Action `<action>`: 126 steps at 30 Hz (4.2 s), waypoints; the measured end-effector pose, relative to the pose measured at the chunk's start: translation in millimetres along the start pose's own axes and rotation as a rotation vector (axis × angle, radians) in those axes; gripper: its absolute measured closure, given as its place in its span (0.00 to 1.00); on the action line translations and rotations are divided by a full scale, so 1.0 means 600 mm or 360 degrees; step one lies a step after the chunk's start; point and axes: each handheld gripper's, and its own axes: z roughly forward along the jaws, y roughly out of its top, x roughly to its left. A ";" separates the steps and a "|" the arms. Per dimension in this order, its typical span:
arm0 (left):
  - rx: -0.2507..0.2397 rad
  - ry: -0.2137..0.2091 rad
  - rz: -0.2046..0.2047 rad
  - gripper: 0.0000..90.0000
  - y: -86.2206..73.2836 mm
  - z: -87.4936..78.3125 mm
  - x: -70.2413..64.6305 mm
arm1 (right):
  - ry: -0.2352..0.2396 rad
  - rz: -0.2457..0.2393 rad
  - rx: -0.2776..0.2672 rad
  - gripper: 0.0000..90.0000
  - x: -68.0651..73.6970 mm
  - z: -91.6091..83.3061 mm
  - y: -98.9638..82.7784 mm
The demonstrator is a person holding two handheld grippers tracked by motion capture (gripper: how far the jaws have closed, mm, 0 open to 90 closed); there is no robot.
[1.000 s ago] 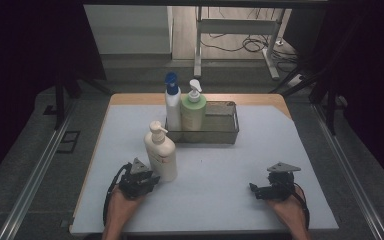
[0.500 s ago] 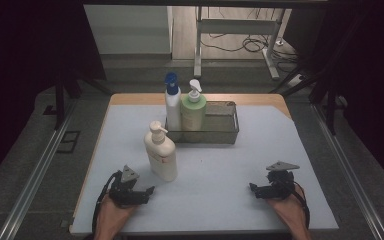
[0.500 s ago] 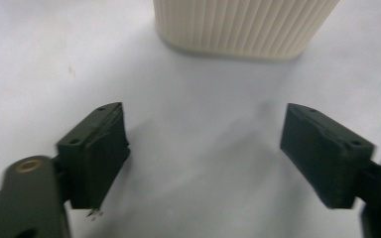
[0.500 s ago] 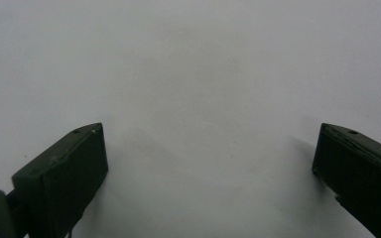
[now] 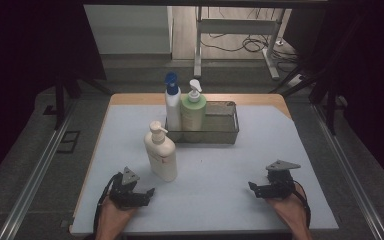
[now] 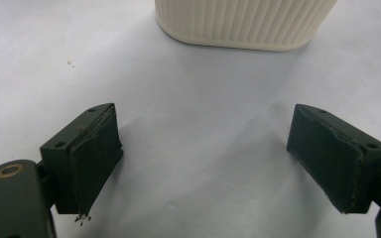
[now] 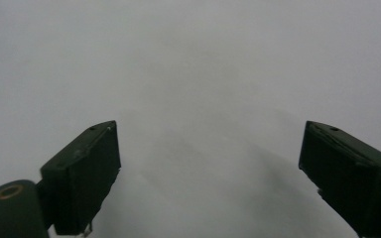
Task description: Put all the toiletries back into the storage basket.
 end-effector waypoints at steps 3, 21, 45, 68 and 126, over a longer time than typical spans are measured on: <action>0.0000 0.0000 -0.0001 0.14 0.000 0.000 0.000 | 0.0023 -0.0027 -0.0016 0.14 0.010 -0.003 0.007; -0.0001 0.0000 -0.0003 0.15 0.000 0.000 0.000 | 0.0197 -0.0135 -0.0084 0.19 0.064 -0.001 0.063; -0.0002 0.0001 -0.0002 0.15 0.000 0.000 0.000 | 0.0368 -0.0254 -0.0181 0.27 0.144 0.022 0.140; -0.0008 0.0000 -0.0005 0.15 0.000 0.000 0.000 | 0.0471 -0.0341 -0.0251 0.26 0.219 0.044 0.195; -0.0007 -0.0001 -0.0005 0.15 0.000 0.000 0.000 | 0.0464 -0.0392 -0.0303 0.35 0.346 0.124 0.291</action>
